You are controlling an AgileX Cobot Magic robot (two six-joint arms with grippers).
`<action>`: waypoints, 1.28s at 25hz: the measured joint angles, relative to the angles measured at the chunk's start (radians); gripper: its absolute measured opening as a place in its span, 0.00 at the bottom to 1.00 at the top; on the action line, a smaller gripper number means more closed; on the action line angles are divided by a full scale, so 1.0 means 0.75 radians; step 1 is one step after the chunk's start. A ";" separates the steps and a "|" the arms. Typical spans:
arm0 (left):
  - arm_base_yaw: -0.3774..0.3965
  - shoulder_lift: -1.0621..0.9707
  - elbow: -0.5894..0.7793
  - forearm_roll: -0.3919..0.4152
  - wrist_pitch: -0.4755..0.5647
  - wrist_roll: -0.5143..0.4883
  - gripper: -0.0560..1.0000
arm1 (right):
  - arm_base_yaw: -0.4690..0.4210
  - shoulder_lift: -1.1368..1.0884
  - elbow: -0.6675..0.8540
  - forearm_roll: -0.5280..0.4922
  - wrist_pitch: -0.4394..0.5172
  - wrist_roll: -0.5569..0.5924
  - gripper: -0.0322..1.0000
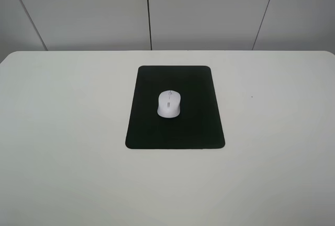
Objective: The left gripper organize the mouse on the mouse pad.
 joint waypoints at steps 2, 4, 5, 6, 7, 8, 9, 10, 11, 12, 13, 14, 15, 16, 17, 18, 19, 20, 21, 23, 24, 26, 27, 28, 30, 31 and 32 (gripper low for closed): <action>0.000 -0.072 0.000 0.000 0.036 0.034 0.80 | 0.000 0.000 0.000 0.000 0.000 0.000 0.83; 0.000 -0.147 0.000 -0.005 0.074 0.059 0.80 | 0.000 0.000 0.000 0.000 0.000 0.000 0.83; 0.000 -0.175 0.000 -0.006 0.085 0.076 0.80 | 0.000 0.000 0.000 0.000 0.000 0.000 0.83; 0.000 -0.207 0.003 -0.009 0.089 0.090 0.80 | 0.000 0.000 0.000 0.000 0.000 0.000 0.83; 0.000 -0.237 0.014 -0.012 0.091 0.108 0.80 | 0.000 0.000 0.000 0.000 0.000 0.000 0.83; 0.000 -0.268 0.028 -0.023 0.096 0.122 0.80 | 0.000 0.000 0.000 0.000 0.000 0.000 0.83; 0.000 -0.293 0.049 -0.037 0.102 0.140 0.80 | 0.000 0.000 0.000 0.000 0.000 0.000 0.83; 0.000 -0.323 0.067 -0.059 0.112 0.158 0.80 | 0.000 0.000 0.000 0.000 0.000 0.000 0.83; 0.000 -0.350 0.077 -0.081 0.122 0.178 0.80 | 0.000 0.000 0.000 0.000 0.000 0.000 0.83; 0.000 -0.372 0.082 -0.098 0.129 0.205 0.80 | 0.000 0.000 0.000 0.000 0.000 0.000 0.83; 0.000 -0.395 0.082 -0.107 0.129 0.233 0.80 | 0.000 0.000 0.000 0.000 0.000 0.000 0.83; 0.000 -0.410 0.083 -0.121 0.131 0.257 0.80 | 0.000 0.000 0.000 0.000 0.000 0.000 0.83; 0.000 -0.416 0.088 -0.134 0.136 0.271 0.80 | 0.000 0.000 0.000 0.000 0.000 0.000 0.83; 0.000 -0.417 0.098 -0.141 0.146 0.283 0.80 | 0.000 0.000 0.000 0.000 0.000 0.000 0.83; 0.000 -0.417 0.107 -0.150 0.161 0.287 0.80 | 0.000 0.000 0.000 0.000 0.000 0.000 0.83; 0.000 -0.417 0.108 -0.153 0.166 0.288 0.80 | 0.000 0.000 0.000 0.000 0.000 0.000 0.83; 0.000 -0.417 0.108 -0.159 0.166 0.288 0.80 | 0.000 0.000 0.000 0.000 0.000 0.000 0.83; 0.000 -0.417 0.108 -0.166 0.166 0.291 0.80 | 0.000 0.000 0.000 0.000 0.000 0.000 0.83; 0.000 -0.417 0.108 -0.174 0.166 0.291 0.80 | 0.000 0.000 0.000 0.000 0.000 0.000 0.83; 0.001 -0.417 0.108 -0.198 0.166 0.286 0.80 | 0.000 0.000 0.000 0.000 0.000 0.000 0.83; 0.006 -0.417 0.108 -0.217 0.166 0.281 0.80 | 0.000 0.000 0.000 0.000 0.000 0.000 0.83; 0.046 -0.417 0.108 -0.254 0.166 0.276 0.80 | 0.000 0.000 0.000 0.000 0.000 0.000 0.83; 0.068 -0.417 0.108 -0.263 0.166 0.274 0.80 | 0.000 0.000 0.000 0.000 0.000 0.000 0.83; 0.098 -0.417 0.108 -0.270 0.166 0.272 0.80 | 0.000 0.000 0.000 0.000 0.000 0.000 0.83; 0.157 -0.417 0.108 -0.275 0.166 0.271 0.80 | 0.000 0.000 0.000 0.000 0.000 0.000 0.83; 0.180 -0.417 0.108 -0.276 0.166 0.270 0.80 | 0.000 0.000 0.000 0.000 0.000 0.000 0.83; 0.208 -0.417 0.108 -0.276 0.166 0.270 0.80 | 0.000 0.000 0.000 0.000 0.000 0.000 0.83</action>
